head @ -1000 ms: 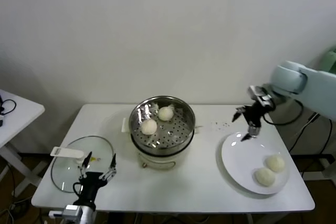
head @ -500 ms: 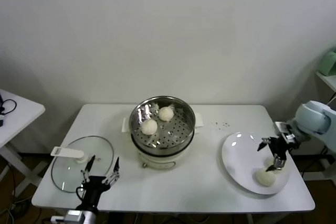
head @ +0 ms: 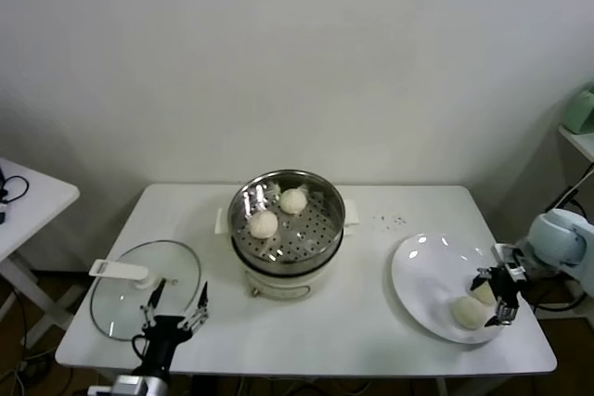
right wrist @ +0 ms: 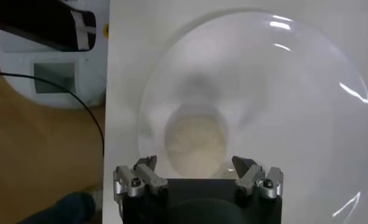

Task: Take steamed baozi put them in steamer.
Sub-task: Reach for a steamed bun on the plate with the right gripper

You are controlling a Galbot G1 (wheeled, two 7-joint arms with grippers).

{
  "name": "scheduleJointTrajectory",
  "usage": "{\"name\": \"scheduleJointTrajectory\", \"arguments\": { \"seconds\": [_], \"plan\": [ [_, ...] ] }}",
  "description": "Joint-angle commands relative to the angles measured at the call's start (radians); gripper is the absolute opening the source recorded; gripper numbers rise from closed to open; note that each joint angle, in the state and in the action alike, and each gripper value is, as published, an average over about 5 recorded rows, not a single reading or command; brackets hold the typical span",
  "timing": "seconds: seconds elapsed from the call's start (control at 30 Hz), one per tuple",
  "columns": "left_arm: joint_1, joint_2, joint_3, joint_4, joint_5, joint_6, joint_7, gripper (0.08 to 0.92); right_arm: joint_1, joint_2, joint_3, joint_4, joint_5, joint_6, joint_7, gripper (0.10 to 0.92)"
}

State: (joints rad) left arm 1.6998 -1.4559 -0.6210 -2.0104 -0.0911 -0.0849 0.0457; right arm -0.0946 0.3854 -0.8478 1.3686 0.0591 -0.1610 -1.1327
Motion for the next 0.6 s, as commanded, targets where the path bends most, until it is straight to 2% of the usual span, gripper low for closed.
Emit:
{"name": "scheduleJointTrajectory", "arguments": {
  "seconds": [0.03, 0.6],
  "plan": [
    [0.001, -0.001, -0.002, 0.004, -0.001, -0.001, 0.000, 0.823, -0.062, 0.051, 0.039, -0.045, -0.030, 0.004, 0.008, 0.823],
    [-0.012, -0.001, -0.005, 0.017, -0.003, 0.002, -0.002, 0.823, -0.048, 0.082, 0.009, -0.064, -0.041, 0.003, 0.005, 0.823]
  ]
}}
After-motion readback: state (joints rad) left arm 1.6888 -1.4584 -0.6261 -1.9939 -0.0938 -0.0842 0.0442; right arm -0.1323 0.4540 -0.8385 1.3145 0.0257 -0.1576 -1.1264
